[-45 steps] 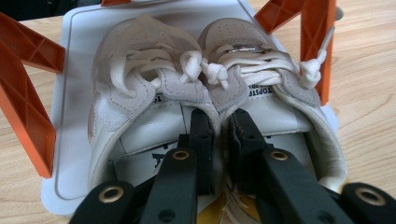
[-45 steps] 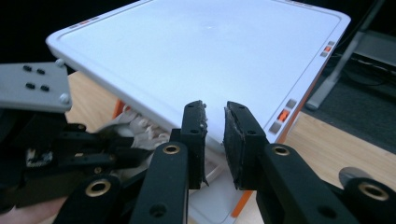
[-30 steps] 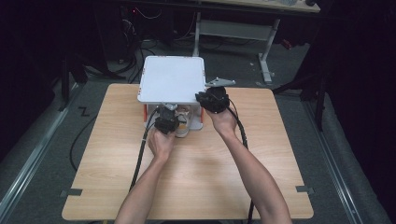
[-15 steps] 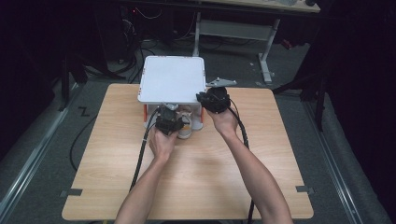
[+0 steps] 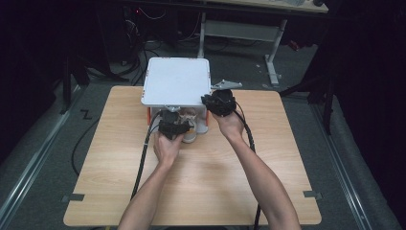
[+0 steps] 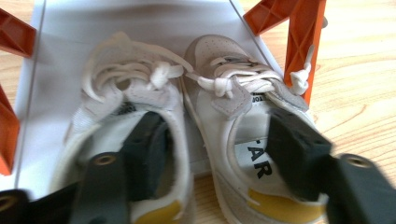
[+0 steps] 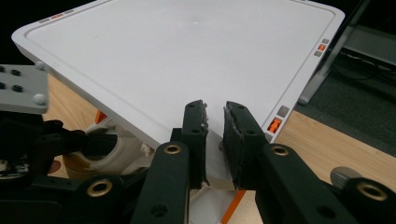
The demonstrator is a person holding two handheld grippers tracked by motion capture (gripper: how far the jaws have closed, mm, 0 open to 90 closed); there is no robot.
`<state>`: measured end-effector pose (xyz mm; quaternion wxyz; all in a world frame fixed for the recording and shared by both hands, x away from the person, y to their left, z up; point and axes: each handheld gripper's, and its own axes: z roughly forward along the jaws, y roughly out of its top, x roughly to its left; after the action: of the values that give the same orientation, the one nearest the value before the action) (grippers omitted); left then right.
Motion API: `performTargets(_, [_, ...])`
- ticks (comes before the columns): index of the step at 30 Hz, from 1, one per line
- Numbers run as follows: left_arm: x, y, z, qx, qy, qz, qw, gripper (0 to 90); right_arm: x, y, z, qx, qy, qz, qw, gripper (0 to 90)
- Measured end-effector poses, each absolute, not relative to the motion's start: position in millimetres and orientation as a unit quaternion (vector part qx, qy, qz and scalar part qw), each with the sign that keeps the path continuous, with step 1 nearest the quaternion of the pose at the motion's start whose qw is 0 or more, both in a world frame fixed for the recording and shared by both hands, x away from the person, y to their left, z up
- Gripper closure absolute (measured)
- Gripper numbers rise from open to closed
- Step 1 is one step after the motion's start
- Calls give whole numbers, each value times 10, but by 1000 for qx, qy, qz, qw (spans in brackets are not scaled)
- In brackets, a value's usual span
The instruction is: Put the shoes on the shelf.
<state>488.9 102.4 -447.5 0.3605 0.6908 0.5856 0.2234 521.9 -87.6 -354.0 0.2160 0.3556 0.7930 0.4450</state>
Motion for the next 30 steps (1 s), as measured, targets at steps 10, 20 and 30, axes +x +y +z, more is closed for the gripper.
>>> performTargets(10, [4932,990,-4457,696,598,205,340,371,5211,-864,-3544,355,793,442,224,782])
performTargets(20, [4795,911,-4314,691,579,248,355,285,5208,-855,-3544,353,793,441,227,781])
performTargets(30, [4512,1007,-4252,693,576,246,357,200,5205,-851,-3542,356,793,439,227,781])
